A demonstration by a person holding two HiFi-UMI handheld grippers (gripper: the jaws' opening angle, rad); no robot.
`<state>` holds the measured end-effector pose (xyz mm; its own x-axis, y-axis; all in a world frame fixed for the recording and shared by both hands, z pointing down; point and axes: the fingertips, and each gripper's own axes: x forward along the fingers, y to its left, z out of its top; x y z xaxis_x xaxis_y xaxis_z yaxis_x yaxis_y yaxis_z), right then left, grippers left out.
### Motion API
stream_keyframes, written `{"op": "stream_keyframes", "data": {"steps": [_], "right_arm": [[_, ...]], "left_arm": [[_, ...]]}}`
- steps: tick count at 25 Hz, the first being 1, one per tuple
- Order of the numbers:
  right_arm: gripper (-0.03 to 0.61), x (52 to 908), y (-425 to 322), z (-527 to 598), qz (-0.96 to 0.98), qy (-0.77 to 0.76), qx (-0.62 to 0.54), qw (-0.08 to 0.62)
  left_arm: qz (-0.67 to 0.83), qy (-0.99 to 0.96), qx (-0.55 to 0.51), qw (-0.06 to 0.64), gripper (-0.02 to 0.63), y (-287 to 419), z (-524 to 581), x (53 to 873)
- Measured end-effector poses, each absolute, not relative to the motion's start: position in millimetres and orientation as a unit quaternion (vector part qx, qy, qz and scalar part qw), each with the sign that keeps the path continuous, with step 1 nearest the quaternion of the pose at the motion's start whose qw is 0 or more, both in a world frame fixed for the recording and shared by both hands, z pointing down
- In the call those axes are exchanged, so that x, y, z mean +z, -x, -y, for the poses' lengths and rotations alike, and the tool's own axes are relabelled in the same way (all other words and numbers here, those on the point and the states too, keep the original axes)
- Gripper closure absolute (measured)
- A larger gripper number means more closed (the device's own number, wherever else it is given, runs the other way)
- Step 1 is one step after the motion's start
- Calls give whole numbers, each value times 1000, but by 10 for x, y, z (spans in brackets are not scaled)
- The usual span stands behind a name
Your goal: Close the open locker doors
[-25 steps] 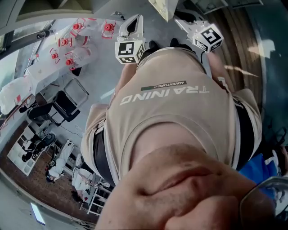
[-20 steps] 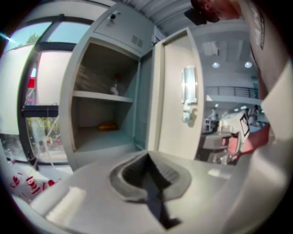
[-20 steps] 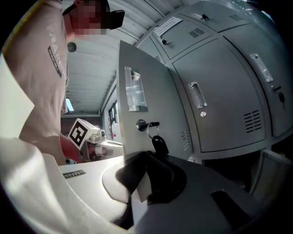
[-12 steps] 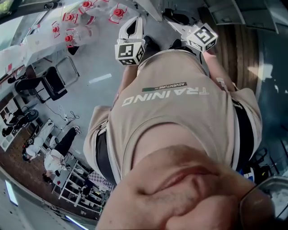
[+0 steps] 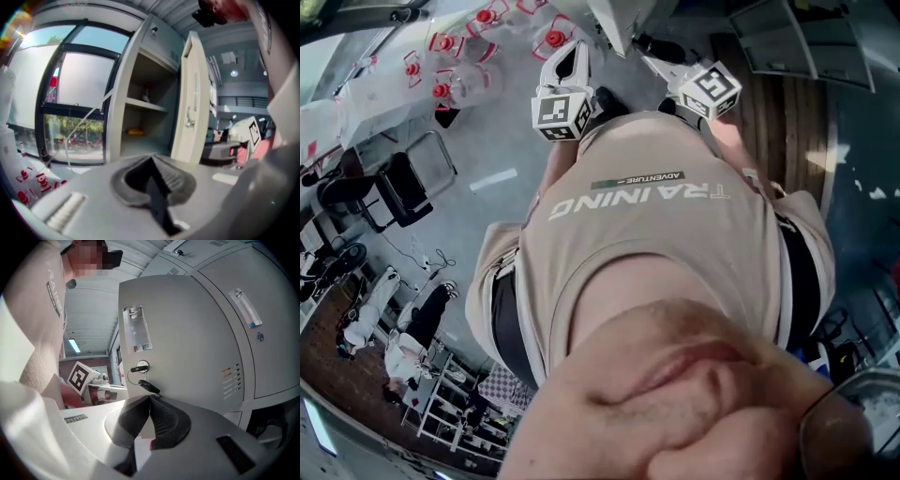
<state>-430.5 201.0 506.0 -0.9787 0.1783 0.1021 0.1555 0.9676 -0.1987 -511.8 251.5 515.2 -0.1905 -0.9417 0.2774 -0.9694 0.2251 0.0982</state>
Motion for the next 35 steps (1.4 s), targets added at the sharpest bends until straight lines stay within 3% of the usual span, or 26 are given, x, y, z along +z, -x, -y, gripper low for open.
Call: {"op": "stream_keyframes", "data": {"steps": [19, 35], "right_arm": [[563, 5253, 5524, -1734, 994, -31, 82, 71], [564, 5477, 5985, -1504, 991, -18, 59, 117]], "left_arm": [[707, -694, 47, 132, 615, 6293, -2322, 5247], [734, -669, 13, 120, 615, 6493, -2287, 5138]]}}
